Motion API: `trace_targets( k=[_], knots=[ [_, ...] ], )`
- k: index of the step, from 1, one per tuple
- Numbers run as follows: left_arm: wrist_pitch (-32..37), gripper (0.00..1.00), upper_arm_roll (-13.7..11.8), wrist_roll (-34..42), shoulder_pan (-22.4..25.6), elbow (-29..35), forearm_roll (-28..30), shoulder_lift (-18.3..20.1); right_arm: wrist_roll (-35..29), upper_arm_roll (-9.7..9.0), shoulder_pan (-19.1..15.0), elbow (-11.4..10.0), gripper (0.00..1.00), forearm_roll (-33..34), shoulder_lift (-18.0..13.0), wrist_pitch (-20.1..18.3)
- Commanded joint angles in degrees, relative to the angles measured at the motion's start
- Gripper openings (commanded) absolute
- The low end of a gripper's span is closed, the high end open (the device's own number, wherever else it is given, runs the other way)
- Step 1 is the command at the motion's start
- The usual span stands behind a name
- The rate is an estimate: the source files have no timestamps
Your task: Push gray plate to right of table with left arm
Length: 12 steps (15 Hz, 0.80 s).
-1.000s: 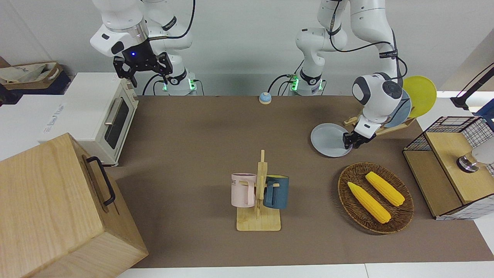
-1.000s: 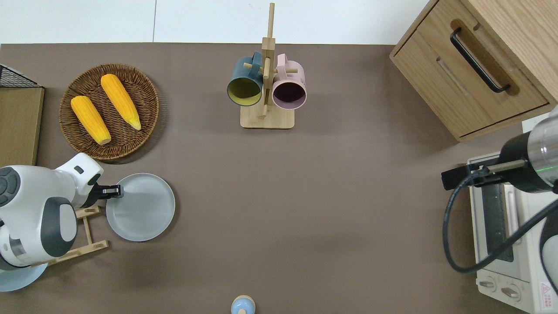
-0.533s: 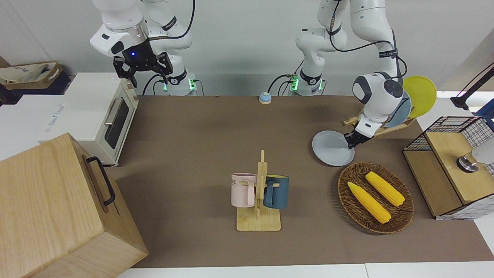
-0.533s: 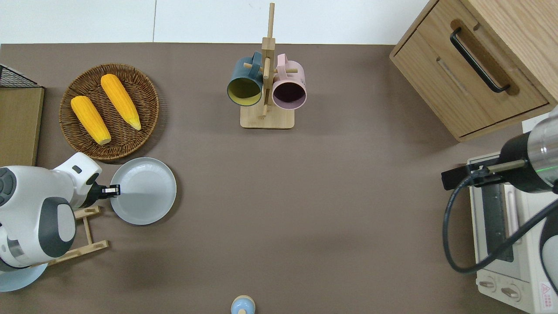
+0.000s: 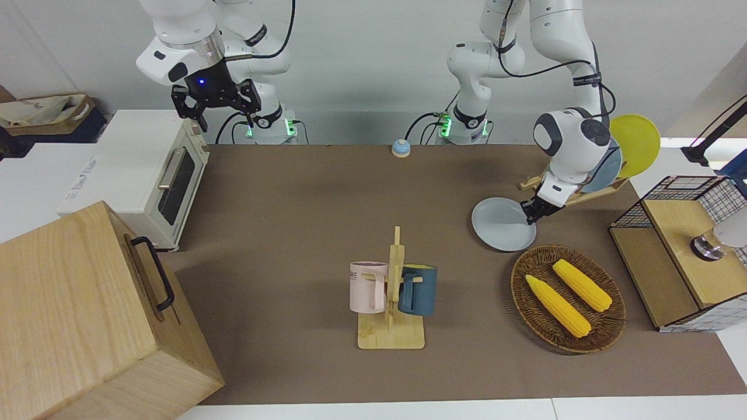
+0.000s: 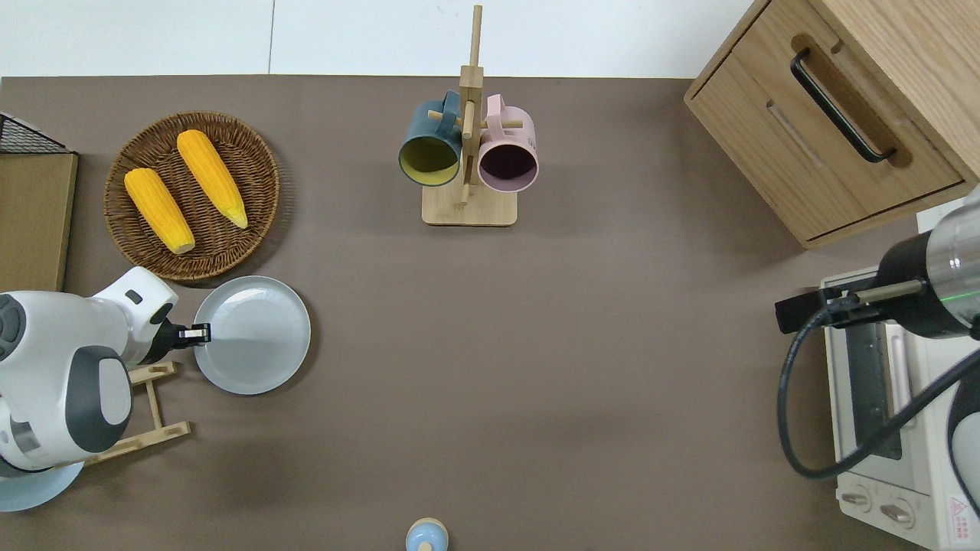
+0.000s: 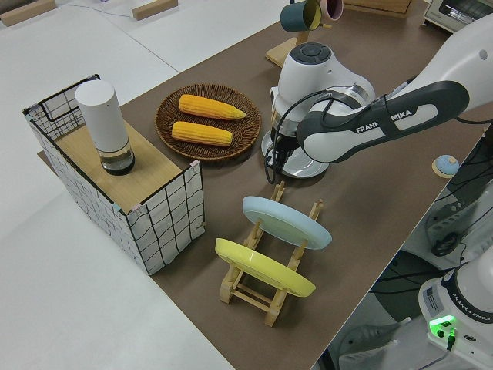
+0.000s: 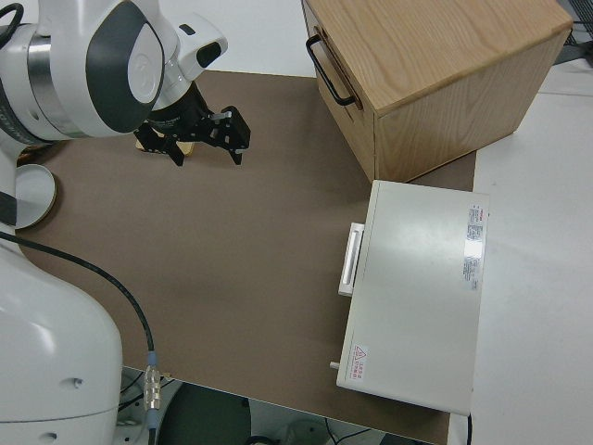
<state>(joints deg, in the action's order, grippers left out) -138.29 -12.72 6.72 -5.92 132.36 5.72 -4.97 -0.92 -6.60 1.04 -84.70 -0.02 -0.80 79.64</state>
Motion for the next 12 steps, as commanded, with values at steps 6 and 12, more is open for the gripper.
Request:
trace_targets(
  k=[6,12],
  knots=[
    [-0.5,0.0,-0.1,-2.7,-1.7,0.4,0.6,-0.4,-0.7,-0.88,-1.1,0.5,0.983,-0.2,-0.2,-0.9],
    [-0.1,0.0,8.8,-17.1,-2.5,0.2,0.4,-0.4,-0.7,-0.87,-1.1,0.5,0.983,-0.2,-0.2,-0.9]
  ],
)
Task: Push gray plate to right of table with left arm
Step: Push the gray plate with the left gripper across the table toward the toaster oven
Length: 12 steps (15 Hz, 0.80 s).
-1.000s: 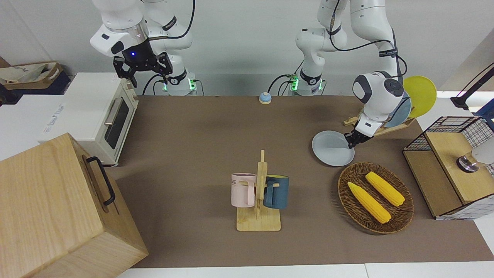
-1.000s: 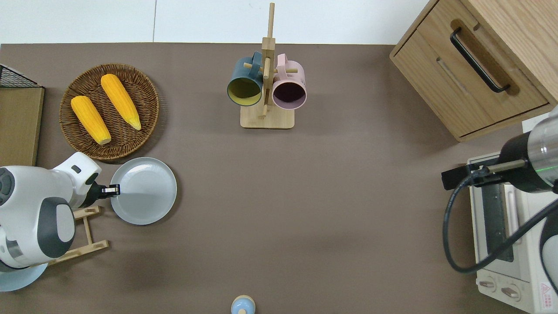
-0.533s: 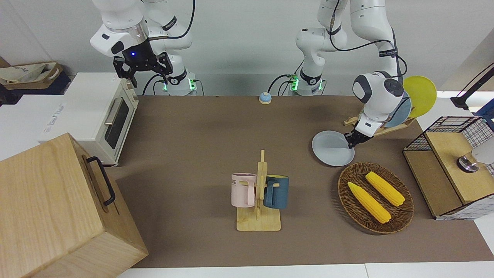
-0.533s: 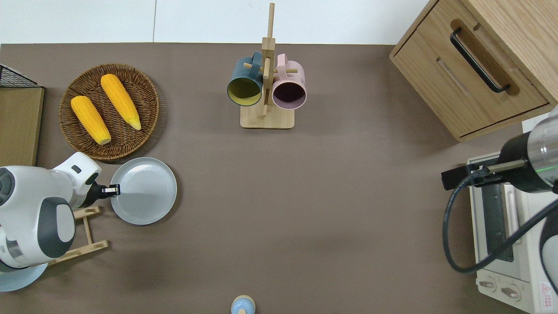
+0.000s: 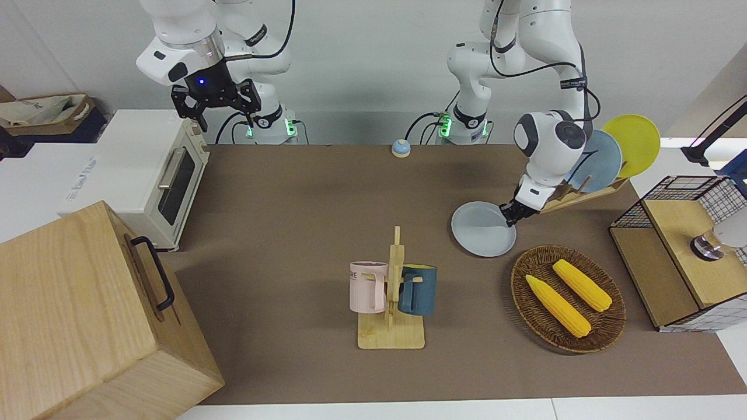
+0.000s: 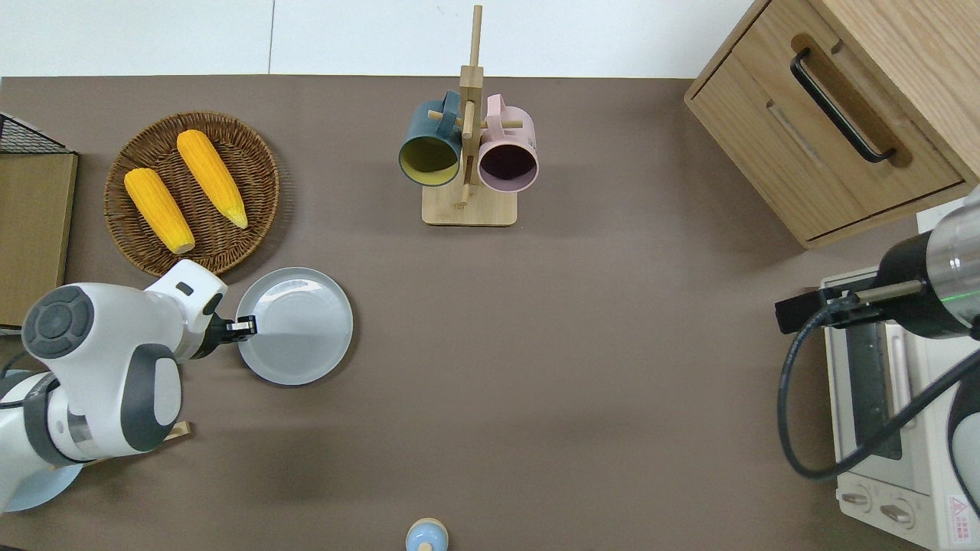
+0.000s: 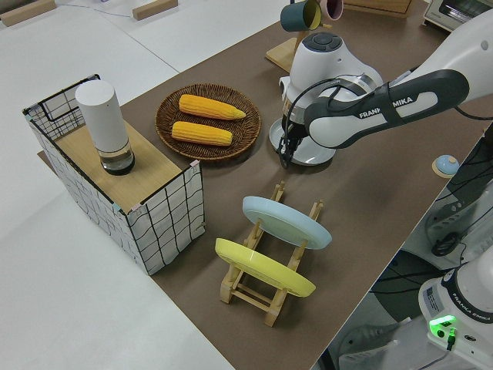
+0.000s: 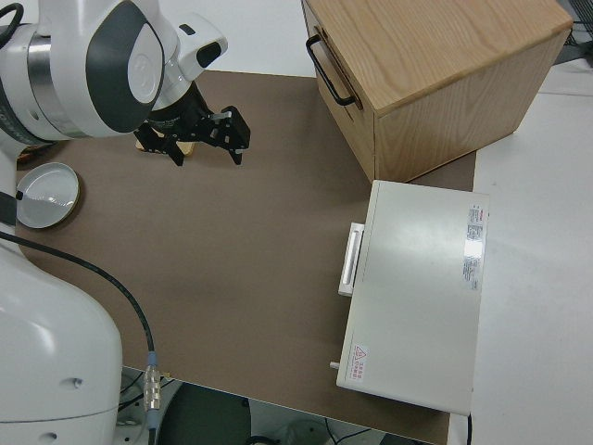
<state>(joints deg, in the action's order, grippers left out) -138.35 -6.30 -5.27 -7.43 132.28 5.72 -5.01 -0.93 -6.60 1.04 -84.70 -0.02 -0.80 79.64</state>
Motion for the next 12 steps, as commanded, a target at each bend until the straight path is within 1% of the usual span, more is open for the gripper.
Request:
trace_targets(
  k=[1,4,7,12],
  knots=[
    [-0.1,0.0,3.9,-7.4,-1.1,0.3,0.2,-0.4,-0.7,-0.96,-1.1,0.5,0.983,-0.2,-0.2,-0.9],
    [-0.1,0.0,7.5,-13.6,-1.4,-0.1,-0.4,-0.7,-0.7,-0.87,-1.1,0.5,0.983,-0.2,-0.2,-0.9],
    [-0.3,0.0,8.0,-18.9,-4.3,-0.6,-1.7,-1.1,-0.7,-0.96,-1.1,0.5,0.983,-0.3,-0.2,-0.9],
    [-0.2,0.0,8.0,-28.1,-11.2,-2.1,-1.9,-2.3,-0.7,-0.96,-1.1,0.5,0.983,-0.2,-0.2,-0.9]
  ],
)
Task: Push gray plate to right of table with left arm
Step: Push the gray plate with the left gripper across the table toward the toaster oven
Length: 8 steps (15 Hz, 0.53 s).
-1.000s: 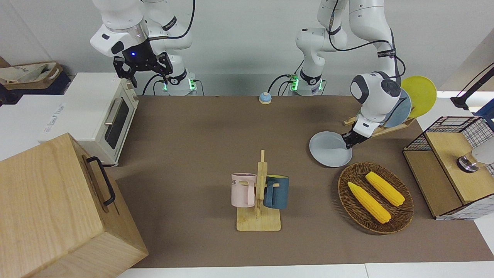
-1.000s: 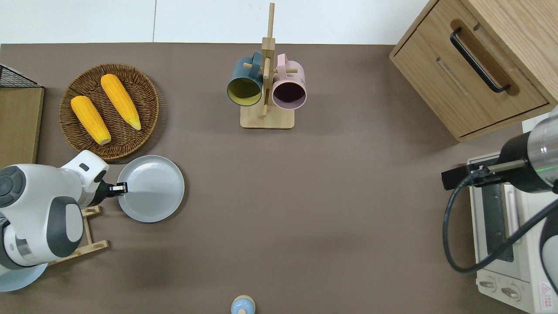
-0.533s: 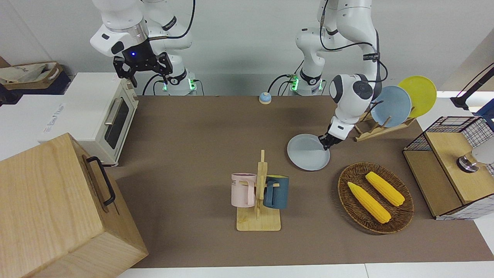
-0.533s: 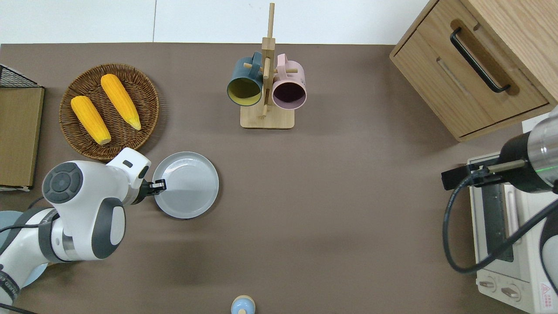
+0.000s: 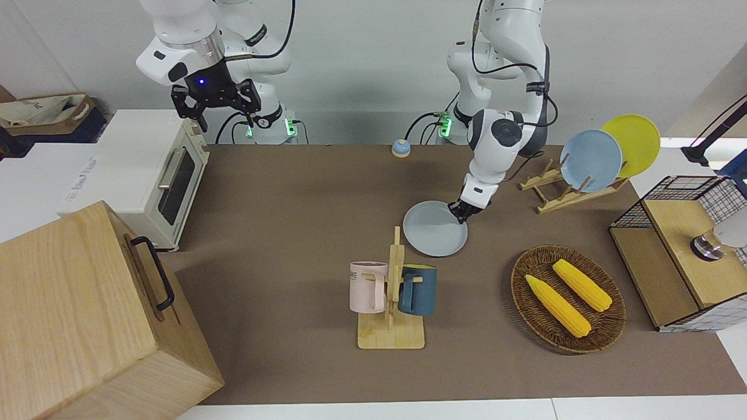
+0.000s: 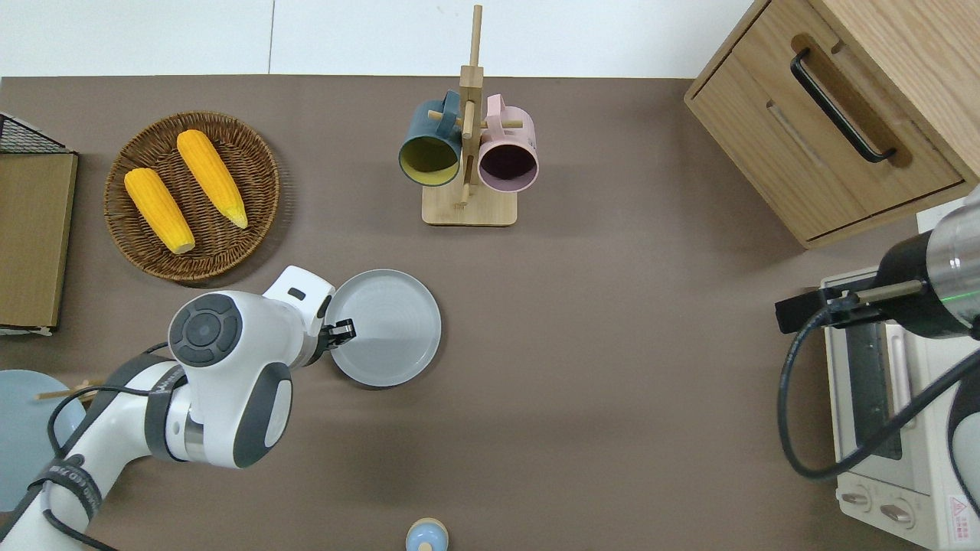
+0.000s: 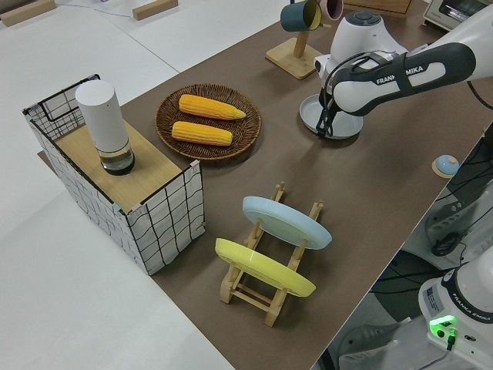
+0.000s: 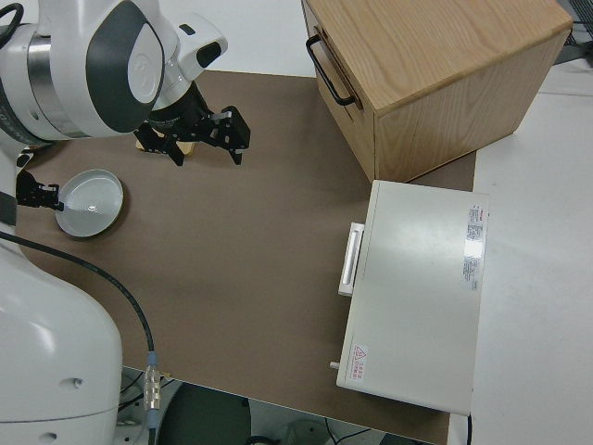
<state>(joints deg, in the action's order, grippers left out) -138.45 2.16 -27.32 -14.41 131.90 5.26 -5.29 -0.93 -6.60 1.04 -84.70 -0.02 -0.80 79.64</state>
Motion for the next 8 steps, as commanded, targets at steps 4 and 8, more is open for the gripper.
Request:
trace_targets(
  k=[4,8],
  knots=[
    [-0.2,0.0,-0.5,-14.6,-9.9,-4.3,-1.4,-4.5,-0.7,-0.87,-1.1,0.5,0.983,-0.2,-0.2,-0.9],
    [-0.3,0.0,-0.5,-21.5,-14.4,-7.3,-1.4,-7.0,-0.7,-0.96,-1.1,0.5,0.983,-0.2,-0.2,-0.9]
  ],
)
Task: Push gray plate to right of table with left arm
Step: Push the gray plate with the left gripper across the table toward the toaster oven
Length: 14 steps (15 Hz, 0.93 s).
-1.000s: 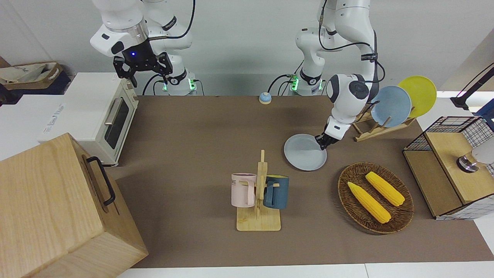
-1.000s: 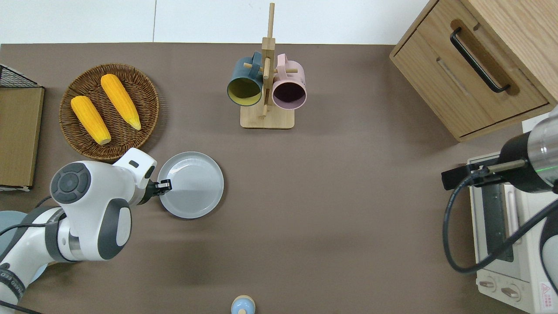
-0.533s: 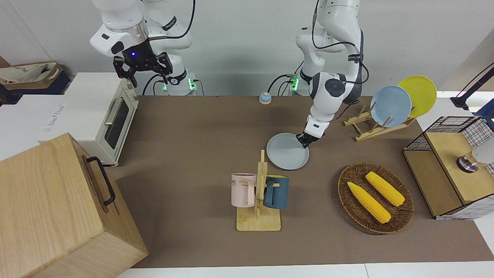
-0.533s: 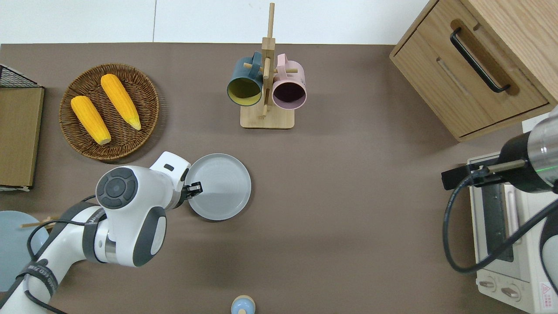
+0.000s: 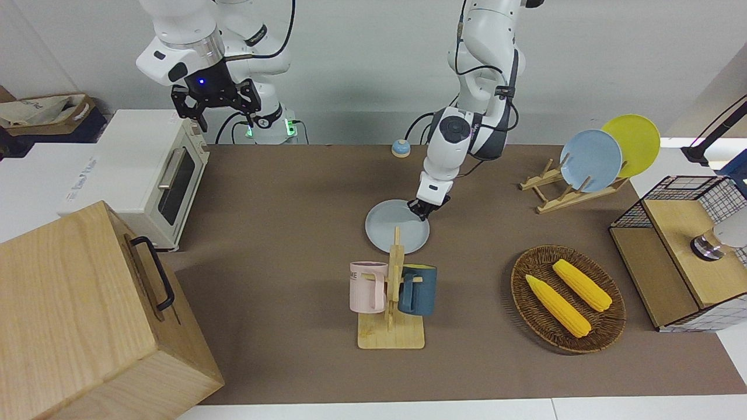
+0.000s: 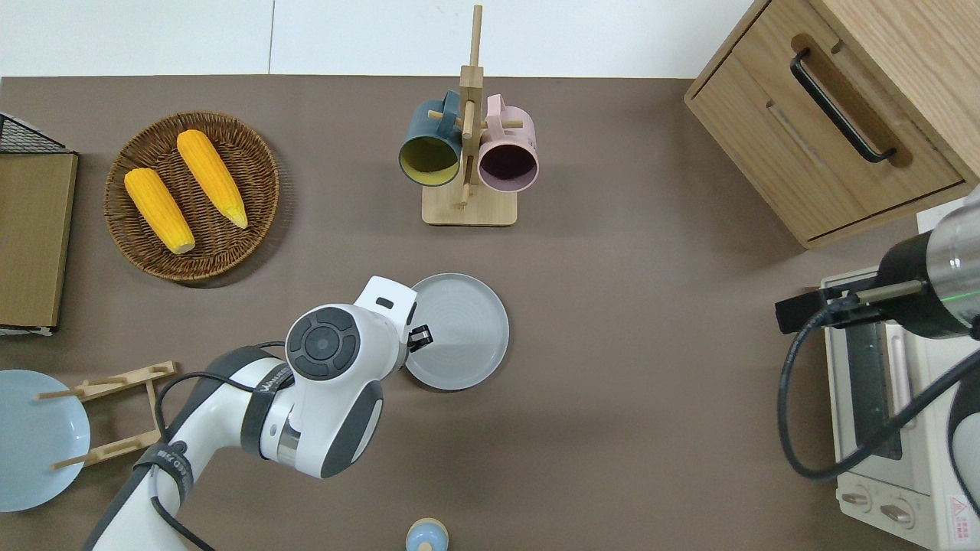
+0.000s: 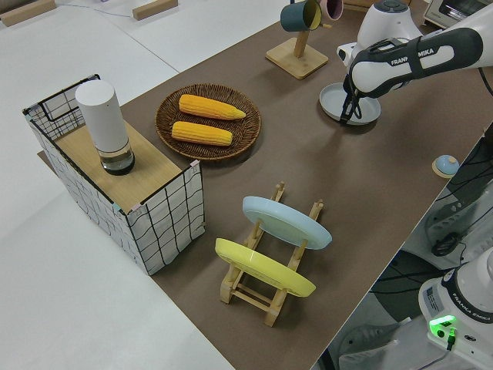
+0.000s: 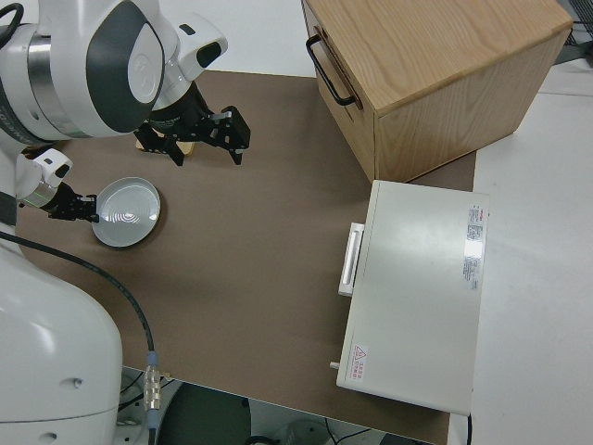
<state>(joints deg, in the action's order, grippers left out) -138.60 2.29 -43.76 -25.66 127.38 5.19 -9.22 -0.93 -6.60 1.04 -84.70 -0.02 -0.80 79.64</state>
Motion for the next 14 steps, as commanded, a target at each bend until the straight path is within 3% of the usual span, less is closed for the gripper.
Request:
trace_targets(
  k=[1,14],
  knots=[
    [-0.2,0.0,-0.6,-5.7,-3.6,-3.3,-1.3,-3.5,-0.7,-0.96,-1.1,0.5,0.983,-0.2,-0.2,-0.9],
    [-0.4,0.0,-0.5,-17.7,-12.3,-11.5,-1.3,-8.8,-0.7,-0.96,-1.1,0.5,0.983,-0.3,-0.2,-0.9]
  ],
)
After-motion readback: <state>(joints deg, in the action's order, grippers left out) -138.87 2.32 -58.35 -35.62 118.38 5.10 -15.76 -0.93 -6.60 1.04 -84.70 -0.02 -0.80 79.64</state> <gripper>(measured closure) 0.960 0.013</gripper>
